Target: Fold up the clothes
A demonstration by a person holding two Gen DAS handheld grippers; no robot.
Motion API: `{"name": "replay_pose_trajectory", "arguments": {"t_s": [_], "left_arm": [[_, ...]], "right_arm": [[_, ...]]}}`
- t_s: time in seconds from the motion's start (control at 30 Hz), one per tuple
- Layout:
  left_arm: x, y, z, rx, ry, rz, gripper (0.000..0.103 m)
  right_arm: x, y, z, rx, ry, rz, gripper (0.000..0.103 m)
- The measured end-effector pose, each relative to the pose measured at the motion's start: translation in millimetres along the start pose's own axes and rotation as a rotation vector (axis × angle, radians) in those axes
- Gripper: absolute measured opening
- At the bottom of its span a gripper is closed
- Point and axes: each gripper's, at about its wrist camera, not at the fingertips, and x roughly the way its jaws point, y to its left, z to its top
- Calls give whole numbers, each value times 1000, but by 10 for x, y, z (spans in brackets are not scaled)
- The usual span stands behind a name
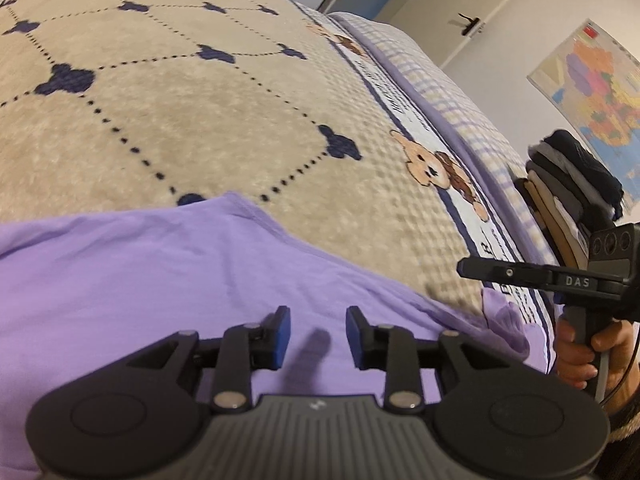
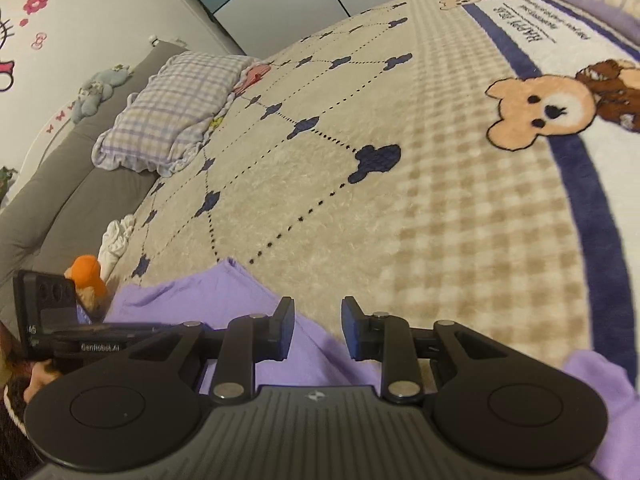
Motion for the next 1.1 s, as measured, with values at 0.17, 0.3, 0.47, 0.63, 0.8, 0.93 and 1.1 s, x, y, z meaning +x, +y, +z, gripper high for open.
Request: {"name": "replay_pose_trajectory", "arguments": {"t_s": [0.17, 0.3, 0.47, 0.63, 0.8, 0.93, 1.1], "left_arm": [[-50, -106, -50, 16, 7, -33, 32], [-84, -235, -102, 77, 28, -58, 39], [-114, -322, -164, 115, 50, -73, 49], [-140, -329, -198, 127, 60, -78, 62], [-214, -298, -184, 152, 61, -96, 60], [-235, -275, -171, 165, 63, -125, 56], [-71, -361, -217, 212, 109, -147, 49]], "right_arm": [[-155, 125, -132, -98, 45, 0, 29], [-256, 247, -226, -170, 84, 10, 29], [-361, 361, -305, -236, 86, 19, 30], [-373, 338, -328, -242, 91, 10, 30], [-349, 275, -382, -256, 104, 0, 30], [-293, 283, -456, -320, 131, -1, 30], [-183, 382, -509, -425, 131, 1, 30]]}}
